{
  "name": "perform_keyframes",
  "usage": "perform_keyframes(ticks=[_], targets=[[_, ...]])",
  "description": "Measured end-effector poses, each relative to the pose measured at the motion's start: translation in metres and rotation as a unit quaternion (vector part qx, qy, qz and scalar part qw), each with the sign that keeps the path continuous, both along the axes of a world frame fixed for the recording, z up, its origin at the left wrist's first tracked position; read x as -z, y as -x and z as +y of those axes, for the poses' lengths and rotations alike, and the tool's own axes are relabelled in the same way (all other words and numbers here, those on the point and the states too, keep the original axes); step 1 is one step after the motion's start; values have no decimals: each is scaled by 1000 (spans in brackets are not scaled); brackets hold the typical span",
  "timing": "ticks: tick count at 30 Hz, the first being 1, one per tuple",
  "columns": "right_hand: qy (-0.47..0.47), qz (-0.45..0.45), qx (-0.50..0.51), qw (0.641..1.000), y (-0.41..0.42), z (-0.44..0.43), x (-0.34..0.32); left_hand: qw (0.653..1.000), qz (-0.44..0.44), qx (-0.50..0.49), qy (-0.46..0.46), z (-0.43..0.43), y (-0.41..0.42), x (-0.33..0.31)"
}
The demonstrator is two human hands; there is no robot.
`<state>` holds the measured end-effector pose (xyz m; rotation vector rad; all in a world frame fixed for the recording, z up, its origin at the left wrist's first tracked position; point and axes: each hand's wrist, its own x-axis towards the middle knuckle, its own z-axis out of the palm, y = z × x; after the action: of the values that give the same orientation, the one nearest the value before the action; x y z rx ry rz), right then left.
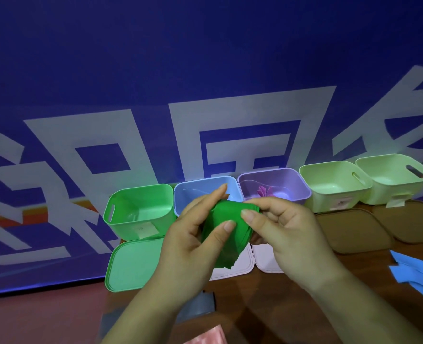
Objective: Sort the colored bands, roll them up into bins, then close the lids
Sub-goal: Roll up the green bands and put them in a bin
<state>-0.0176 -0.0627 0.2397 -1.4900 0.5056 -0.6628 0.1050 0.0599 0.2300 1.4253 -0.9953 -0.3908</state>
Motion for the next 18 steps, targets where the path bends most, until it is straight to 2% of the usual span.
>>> perform_keyframes(ticks=[8,13,18], targets=[[-5,-4,21,1000,13,-4,3,998,40,7,47,-12,15,-3],[57,-24,47,997,26,-10,4,998,42,4,47,-19,25,-3],[199,-55,57,977,42,-23,3,997,63,3,52,-34,40,-11]])
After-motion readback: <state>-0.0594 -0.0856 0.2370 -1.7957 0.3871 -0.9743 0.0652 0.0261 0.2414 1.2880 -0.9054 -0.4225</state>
